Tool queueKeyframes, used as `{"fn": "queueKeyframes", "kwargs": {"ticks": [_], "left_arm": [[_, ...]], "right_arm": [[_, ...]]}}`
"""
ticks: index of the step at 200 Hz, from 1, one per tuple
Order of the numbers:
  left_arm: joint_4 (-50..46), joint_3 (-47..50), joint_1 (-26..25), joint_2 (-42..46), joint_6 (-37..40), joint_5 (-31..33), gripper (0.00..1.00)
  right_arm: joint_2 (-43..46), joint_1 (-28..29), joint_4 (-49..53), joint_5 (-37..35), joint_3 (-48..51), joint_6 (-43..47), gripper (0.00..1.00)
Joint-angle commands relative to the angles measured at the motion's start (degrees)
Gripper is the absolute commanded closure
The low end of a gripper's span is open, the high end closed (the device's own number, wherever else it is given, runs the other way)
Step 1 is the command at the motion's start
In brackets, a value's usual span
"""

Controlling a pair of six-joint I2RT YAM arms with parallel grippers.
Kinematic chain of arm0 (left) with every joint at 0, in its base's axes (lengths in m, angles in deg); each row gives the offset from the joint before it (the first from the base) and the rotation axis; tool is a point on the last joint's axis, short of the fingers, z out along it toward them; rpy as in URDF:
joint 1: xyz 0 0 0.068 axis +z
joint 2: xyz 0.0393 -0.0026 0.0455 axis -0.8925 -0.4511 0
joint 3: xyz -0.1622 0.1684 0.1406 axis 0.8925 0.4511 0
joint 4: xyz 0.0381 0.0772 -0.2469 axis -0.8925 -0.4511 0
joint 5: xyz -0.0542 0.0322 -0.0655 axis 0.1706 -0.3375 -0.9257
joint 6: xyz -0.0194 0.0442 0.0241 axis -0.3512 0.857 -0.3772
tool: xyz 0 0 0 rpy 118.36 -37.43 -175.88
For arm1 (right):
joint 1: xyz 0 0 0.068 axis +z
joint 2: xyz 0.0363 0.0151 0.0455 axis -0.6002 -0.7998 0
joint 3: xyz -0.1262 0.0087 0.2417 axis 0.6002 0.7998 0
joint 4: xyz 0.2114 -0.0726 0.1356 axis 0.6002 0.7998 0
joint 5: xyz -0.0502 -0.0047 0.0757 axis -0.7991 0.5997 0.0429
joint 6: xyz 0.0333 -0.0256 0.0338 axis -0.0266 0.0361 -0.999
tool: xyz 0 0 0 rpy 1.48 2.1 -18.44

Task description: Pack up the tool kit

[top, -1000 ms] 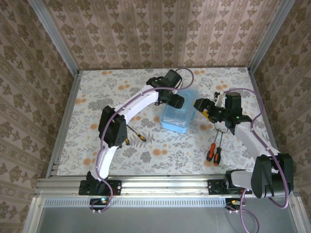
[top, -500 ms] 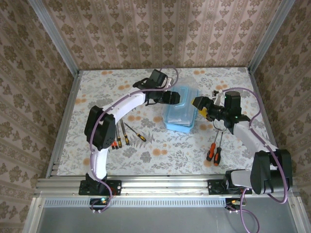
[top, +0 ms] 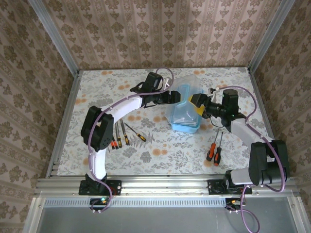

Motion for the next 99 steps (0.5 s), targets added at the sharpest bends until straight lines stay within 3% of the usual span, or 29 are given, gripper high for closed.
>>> {"fn": "queueKeyframes", "kwargs": {"ticks": [1,47,56,99], "left_arm": [[1.91,0.8,0.07,1.57,-1.0,-2.87,0.35],[2.27,3.48,1.9,4.21,-0.71,-2.83,0.1],[3.1,4.67,2.33,5.06,-0.82,-2.97,0.01],[0.68,8.27,4.12,9.79,1.87,-1.95,0.0]], "right_arm": [[0.16,1.2,-3.08,2.41,-2.66,-1.7,0.06],[-0.58,1.78,-1.61,2.16,-4.96,-1.8,0.09],[-0.58,2.02,-1.4,2.12,-5.28,-1.8,0.1],[-0.58,3.23,0.64,1.1,-6.47,-0.84,0.11]]}}
